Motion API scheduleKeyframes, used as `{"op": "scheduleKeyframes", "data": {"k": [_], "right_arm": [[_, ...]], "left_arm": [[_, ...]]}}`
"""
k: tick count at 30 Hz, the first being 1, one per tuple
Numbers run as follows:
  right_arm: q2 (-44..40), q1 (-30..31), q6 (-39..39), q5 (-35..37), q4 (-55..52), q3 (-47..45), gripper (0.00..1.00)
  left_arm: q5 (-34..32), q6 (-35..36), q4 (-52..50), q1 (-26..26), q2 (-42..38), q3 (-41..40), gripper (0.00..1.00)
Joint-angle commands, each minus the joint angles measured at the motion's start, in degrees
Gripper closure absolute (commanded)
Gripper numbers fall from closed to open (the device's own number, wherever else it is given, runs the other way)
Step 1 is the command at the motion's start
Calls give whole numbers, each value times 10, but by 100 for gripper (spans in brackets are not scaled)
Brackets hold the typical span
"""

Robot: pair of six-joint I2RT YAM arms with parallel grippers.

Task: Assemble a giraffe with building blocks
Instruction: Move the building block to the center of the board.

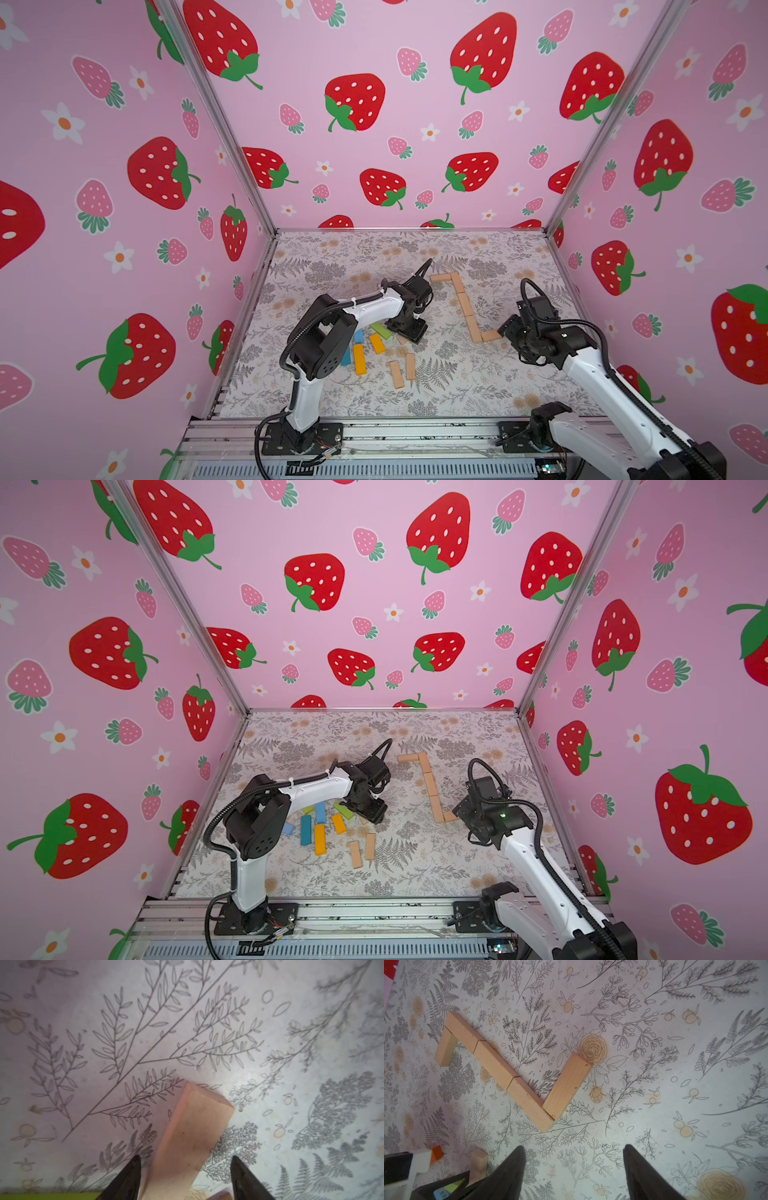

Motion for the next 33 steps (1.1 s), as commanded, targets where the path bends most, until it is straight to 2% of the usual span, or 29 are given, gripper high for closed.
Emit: {"op": "scheduleKeyframes", "data": {"k": [1,5,14,19,24,33], "right_arm": [[-12,-7,-4,-5,-3,-7,26],[-14,-17,-7,-5,-13,-3,26],[-59,-70,2,-19,-64,14,26],[-81,-125,27,-22,-109,25,26],[-105,-183,43,-36,-139,23,25],[-151,-251,47,-58,-162,13,25]], "left_arm": [[-40,15,-22,-7,9,18,45],[-62,22,-29,-23,13,19,59],[-88,31,-33,-71,8,47,82],[-58,45,-34,-136,-2,103,86],[-18,49,-59,-201,52,206,88],[22,68,-89,-247,165,360,87]]}}
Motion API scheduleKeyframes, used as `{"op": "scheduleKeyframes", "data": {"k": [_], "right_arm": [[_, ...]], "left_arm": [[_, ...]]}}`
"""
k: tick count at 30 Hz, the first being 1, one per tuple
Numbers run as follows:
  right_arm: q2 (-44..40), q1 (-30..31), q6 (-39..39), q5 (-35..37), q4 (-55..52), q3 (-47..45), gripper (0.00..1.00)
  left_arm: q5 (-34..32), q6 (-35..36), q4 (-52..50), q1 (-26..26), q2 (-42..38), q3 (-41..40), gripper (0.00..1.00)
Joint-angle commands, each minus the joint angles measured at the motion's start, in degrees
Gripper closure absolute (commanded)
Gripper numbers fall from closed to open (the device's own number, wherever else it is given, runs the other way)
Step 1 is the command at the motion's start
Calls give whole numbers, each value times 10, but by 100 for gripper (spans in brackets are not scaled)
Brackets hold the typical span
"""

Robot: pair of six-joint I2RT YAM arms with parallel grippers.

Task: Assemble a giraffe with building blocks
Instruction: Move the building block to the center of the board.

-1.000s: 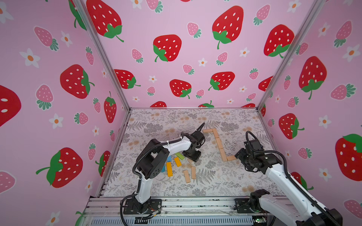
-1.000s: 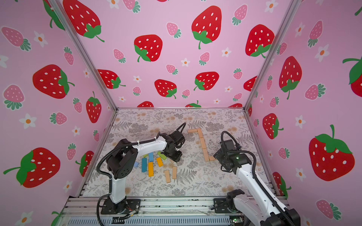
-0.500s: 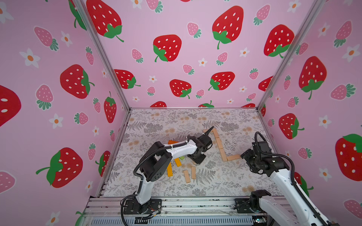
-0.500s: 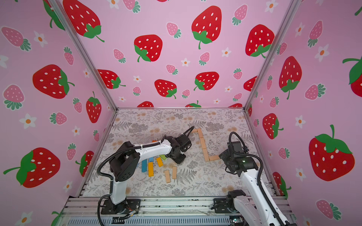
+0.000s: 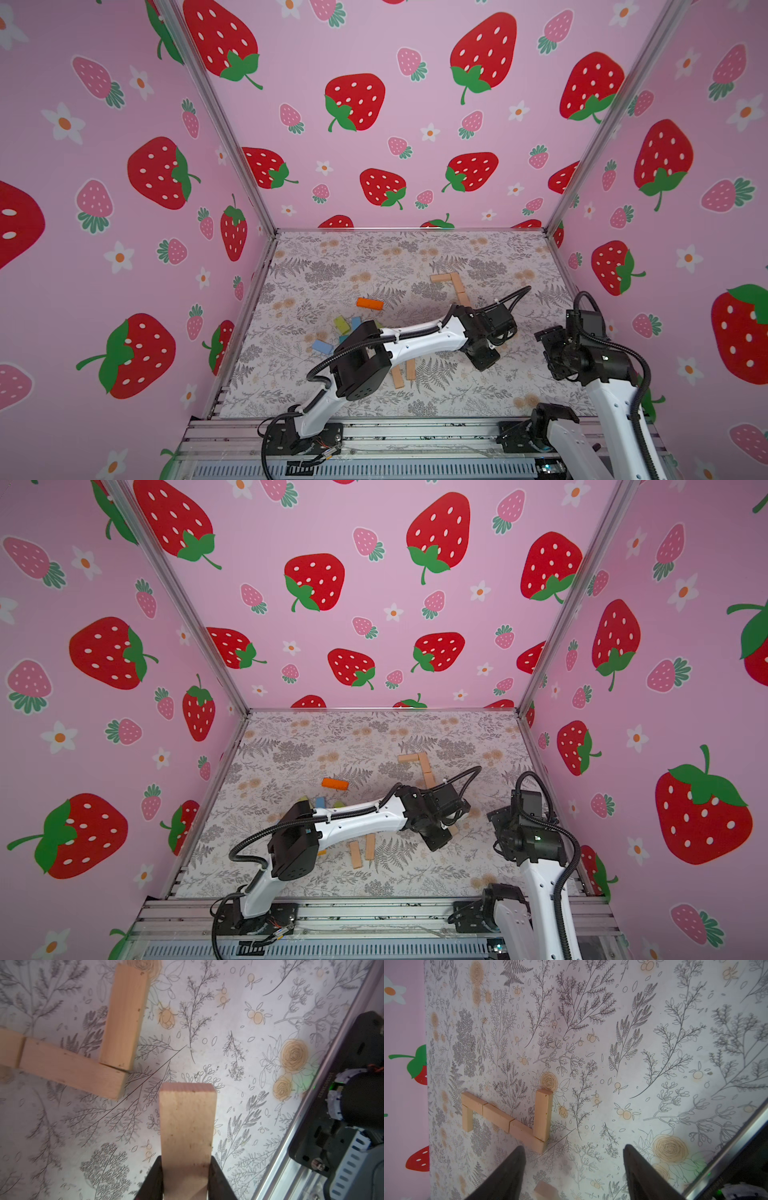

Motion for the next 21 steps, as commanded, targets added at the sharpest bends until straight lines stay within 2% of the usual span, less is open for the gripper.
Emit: {"op": "scheduleKeyframes", "data": {"k": [1,2,6,13,15,18,21], "right_arm": [[-9,-12,8,-7,-29,2,25],[-11,-13,8,-10,-31,1,25],[-13,-15,11,-19,-34,-9,25],[-17,-15,13,-30,-42,-23,25],[-17,-15,16,-31,-47,-24,25],[-18,-15,20,-36,-54,-26,25],[-21,-15,31,-36,-67,-25,25]], "left_arm": [[17,24,-44,-6,38,61,87],[34,28,-51,-10,51,78,87],[31,37,-67,-22,92,121,87],[-14,52,-75,-28,126,140,80],[-19,54,-79,-29,133,146,75],[-10,56,-78,-29,131,143,59],[-3,52,-62,-29,113,124,48]]}}
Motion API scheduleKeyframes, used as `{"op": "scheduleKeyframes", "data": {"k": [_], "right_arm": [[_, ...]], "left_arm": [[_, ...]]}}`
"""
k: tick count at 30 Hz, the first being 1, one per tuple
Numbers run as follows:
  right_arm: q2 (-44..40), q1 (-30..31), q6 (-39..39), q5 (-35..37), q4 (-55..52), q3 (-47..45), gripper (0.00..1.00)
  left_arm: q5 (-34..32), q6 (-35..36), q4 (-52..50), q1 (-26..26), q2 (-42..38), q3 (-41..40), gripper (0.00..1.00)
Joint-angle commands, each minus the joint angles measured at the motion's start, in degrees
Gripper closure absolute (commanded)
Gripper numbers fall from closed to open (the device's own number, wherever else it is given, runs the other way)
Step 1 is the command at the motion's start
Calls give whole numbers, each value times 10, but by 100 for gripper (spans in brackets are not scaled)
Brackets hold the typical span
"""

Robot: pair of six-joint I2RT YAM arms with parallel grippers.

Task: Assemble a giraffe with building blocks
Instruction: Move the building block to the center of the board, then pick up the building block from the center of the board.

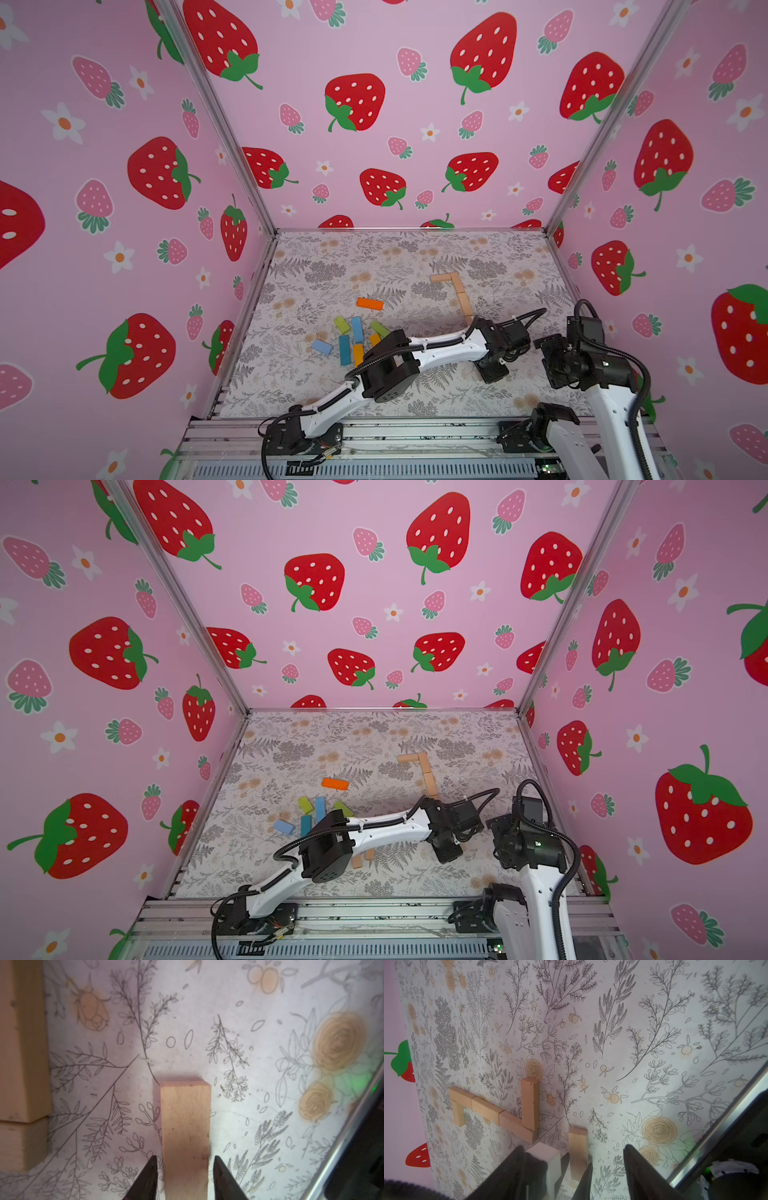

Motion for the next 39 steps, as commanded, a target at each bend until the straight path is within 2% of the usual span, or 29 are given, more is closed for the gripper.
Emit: {"op": "scheduleKeyframes", "data": {"k": [1,6,13,15,21,23,28,33,39], "right_arm": [[-8,-5,26,-2,-36,-4,25],[-20,-4,43,-15,-43,0,25],[14,12,86,-77,-10,-24,31],[39,45,111,-64,2,-25,31],[150,217,238,12,36,-1,30],[193,252,276,26,39,9,30],[285,305,335,40,91,16,37],[340,336,371,53,129,21,37],[368,360,392,47,155,11,36]], "left_arm": [[4,7,-1,0,-21,-4,45],[5,-2,23,1,-83,-55,40],[-30,-21,68,10,-256,-204,37],[-48,-28,77,16,-305,-252,37],[-94,-51,88,54,-440,-374,36],[-102,-55,89,67,-472,-403,36],[-118,-59,87,80,-519,-455,36],[-122,-65,89,84,-539,-480,36],[-117,-65,97,92,-548,-492,36]]}}
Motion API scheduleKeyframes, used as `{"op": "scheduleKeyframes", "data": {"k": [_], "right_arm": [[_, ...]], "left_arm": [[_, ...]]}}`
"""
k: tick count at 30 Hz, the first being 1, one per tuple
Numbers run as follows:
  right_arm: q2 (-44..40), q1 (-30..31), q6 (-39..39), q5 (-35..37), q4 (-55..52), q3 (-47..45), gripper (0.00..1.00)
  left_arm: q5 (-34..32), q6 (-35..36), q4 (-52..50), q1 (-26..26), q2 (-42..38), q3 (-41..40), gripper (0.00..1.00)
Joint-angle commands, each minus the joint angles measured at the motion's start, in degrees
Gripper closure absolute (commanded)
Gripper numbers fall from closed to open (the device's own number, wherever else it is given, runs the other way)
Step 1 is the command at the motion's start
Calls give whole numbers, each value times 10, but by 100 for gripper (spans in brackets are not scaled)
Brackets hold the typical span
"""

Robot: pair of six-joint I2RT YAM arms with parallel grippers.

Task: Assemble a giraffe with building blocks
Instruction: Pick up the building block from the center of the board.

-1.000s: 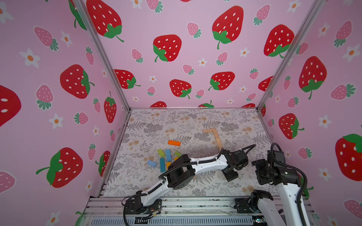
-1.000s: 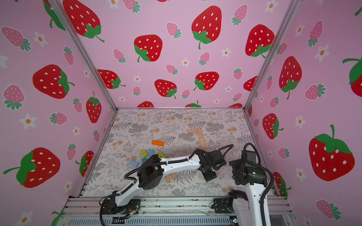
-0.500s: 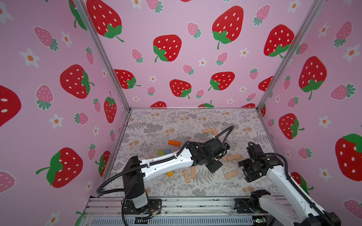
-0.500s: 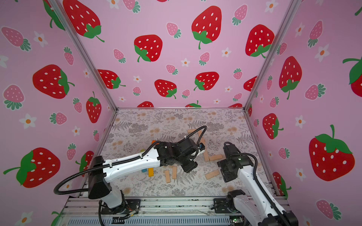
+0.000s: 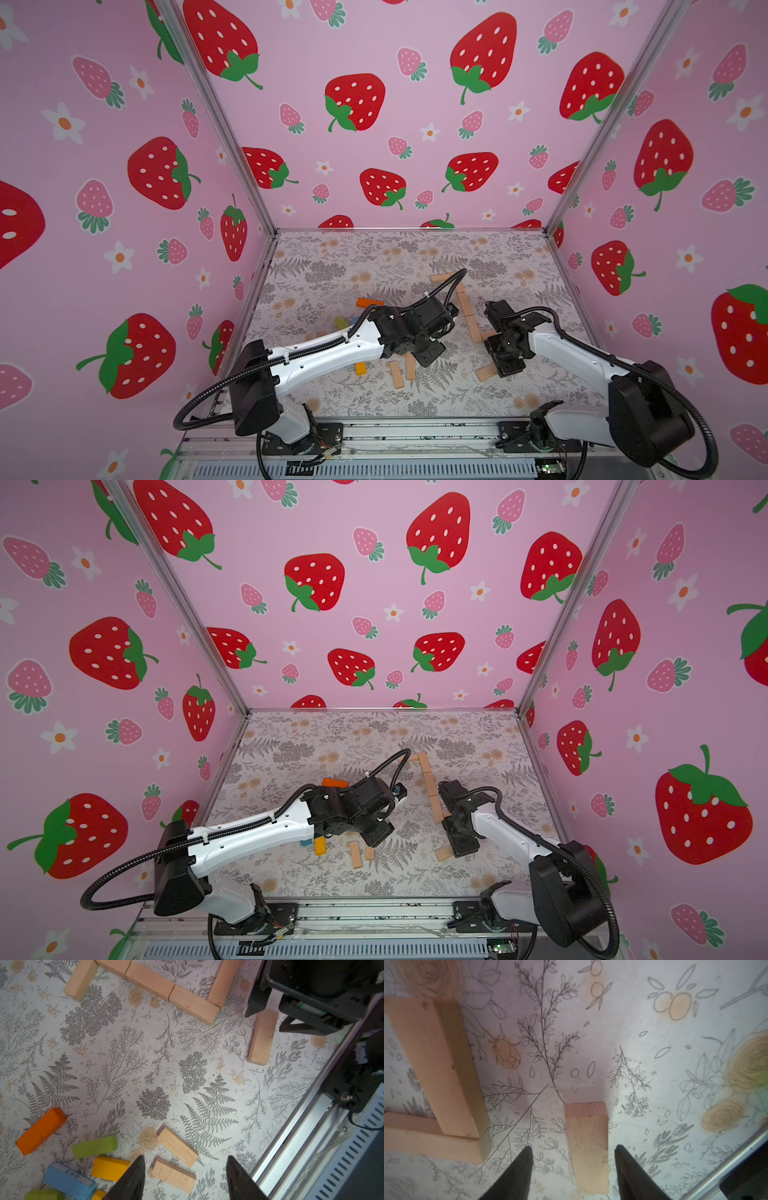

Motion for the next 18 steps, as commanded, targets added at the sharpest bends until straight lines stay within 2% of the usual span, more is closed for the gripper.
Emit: {"op": "scheduleKeyframes", "data": {"k": [1,18], "right_arm": [[8,14,54,10,14,-2,36],[-36,43,101,17,-13,-46,34]], "left_arm": [[-8,-4,7,6,-9,-2,36],[-2,-8,19,10,-4,-12,36]]}}
